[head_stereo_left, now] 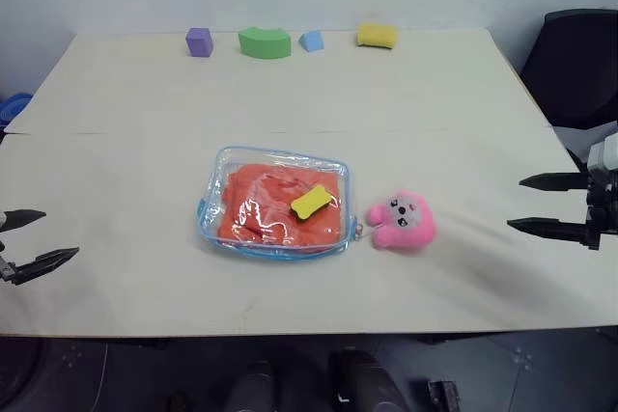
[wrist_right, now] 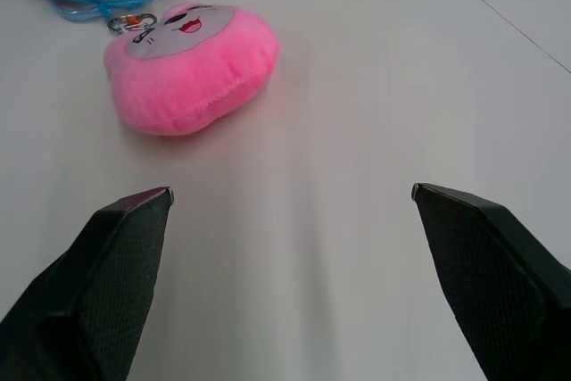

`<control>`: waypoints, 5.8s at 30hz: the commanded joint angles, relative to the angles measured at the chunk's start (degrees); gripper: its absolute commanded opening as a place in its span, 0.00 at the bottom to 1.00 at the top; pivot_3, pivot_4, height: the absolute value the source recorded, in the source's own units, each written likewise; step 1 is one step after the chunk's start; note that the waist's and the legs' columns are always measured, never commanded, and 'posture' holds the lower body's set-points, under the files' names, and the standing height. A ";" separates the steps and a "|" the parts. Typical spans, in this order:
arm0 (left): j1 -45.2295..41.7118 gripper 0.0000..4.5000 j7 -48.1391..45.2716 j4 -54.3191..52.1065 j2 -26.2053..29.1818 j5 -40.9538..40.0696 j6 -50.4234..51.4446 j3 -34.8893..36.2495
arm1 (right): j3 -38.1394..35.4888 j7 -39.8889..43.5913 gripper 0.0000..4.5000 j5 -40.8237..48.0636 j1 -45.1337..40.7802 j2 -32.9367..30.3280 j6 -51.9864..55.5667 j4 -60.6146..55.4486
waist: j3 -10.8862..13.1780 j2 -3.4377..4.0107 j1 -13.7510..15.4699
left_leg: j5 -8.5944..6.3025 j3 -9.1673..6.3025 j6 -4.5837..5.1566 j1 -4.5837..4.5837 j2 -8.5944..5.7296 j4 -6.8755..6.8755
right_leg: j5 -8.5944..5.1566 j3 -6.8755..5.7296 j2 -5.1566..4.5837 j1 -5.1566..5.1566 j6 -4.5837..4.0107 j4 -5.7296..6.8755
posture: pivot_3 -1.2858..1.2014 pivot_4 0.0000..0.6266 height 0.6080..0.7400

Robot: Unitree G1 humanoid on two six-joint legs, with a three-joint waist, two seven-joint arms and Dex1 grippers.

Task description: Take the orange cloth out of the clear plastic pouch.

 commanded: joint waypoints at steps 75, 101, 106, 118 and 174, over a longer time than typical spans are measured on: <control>-27.37 0.36 45.56 -11.02 -23.16 8.84 31.13 -9.64 | 14.87 -21.62 1.00 15.50 -8.36 17.94 12.44 -38.34 | 0.13 -0.33 1.66 | -0.03 -0.29 -0.10 -0.21 0.00 0.97 | 0.04 -0.17 0.07 0.10 0.07 0.38 | 0.52 0.24 1.00; -15.57 1.00 10.51 -33.93 -4.34 -11.67 28.98 -9.32 | 10.85 -19.05 1.00 11.77 -3.12 15.40 11.63 -37.75 | 0.12 -0.49 1.96 | -0.12 -0.48 -0.07 -0.36 -0.01 0.87 | 0.03 -0.42 -0.10 0.17 0.05 0.07 | 0.52 0.24 1.00; -20.82 1.00 2.67 -33.26 -1.56 -0.44 13.47 -28.19 | 9.70 -20.38 1.00 11.76 -1.34 15.03 12.02 -39.09 | 0.16 -0.35 1.79 | -0.12 -0.43 -0.07 -0.22 -0.04 0.71 | 0.03 -0.37 -0.06 0.23 0.05 0.04 | 0.52 0.24 1.00; -37.21 1.00 -3.01 -7.61 -8.14 18.26 -19.00 -46.31 | 4.69 -23.48 1.00 12.63 4.31 14.07 13.80 -43.88 | 0.17 -0.35 0.67 | -0.09 -0.33 -0.03 -0.26 -0.01 0.64 | 0.03 -0.31 0.06 0.12 0.05 0.10 | 0.52 0.24 1.00; -27.28 0.65 1.00 -36.53 -13.00 -13.49 26.53 -31.23 | -4.12 -32.30 0.00 16.12 26.17 21.27 19.20 -47.52 | 0.16 -0.36 0.77 | -0.11 -0.40 0.00 -0.23 -0.02 0.86 | 0.03 -0.31 0.07 0.25 0.06 0.23 | 0.52 0.24 1.00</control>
